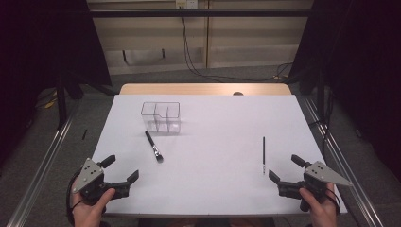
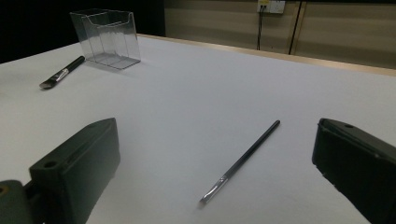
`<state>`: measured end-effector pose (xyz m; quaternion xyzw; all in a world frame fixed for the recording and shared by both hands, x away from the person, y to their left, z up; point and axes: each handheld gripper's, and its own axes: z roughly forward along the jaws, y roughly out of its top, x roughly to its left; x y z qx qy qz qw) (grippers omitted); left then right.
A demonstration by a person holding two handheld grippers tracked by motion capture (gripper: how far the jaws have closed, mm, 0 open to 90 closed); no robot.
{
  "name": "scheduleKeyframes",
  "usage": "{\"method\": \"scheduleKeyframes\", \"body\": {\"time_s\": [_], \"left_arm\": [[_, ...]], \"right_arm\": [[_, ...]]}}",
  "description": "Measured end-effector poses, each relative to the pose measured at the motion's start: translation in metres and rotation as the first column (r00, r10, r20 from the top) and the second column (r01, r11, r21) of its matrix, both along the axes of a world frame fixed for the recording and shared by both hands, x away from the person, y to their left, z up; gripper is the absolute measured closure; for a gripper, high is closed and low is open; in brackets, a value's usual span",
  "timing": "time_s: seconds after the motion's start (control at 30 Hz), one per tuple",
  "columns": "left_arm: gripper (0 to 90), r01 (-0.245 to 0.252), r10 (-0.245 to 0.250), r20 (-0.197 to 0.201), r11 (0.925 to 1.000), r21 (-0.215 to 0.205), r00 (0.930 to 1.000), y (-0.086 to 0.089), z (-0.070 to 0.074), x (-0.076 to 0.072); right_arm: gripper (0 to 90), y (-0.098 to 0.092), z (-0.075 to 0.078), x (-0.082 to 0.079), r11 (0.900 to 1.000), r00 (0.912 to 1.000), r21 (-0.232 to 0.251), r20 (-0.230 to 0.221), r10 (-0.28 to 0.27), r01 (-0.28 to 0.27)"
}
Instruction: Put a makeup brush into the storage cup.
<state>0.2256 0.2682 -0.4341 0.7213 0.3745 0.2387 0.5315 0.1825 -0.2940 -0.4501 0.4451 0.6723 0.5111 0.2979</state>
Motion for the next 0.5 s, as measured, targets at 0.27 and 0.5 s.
{"method": "scheduleKeyframes", "body": {"time_s": [0.27, 0.5], "left_arm": [[3.1, -0.003, 0.003, 0.005, 0.9998, 0.022, 1.0, -0.0007, 0.0005, 0.001], [3.1, 0.005, -0.005, -0.012, 0.9993, 0.036, 0.9999, -0.0031, -0.0008, 0.0029]], "right_arm": [[0.9, 0.0, -0.0009, 0.0007, 1.0, 1.0, -0.006, -0.001, 0.003, -0.003], [0.8, 0.0009, -0.0022, 0.0029, 1.0, 0.9999, -0.006, -0.006, 0.013, -0.013]]}}
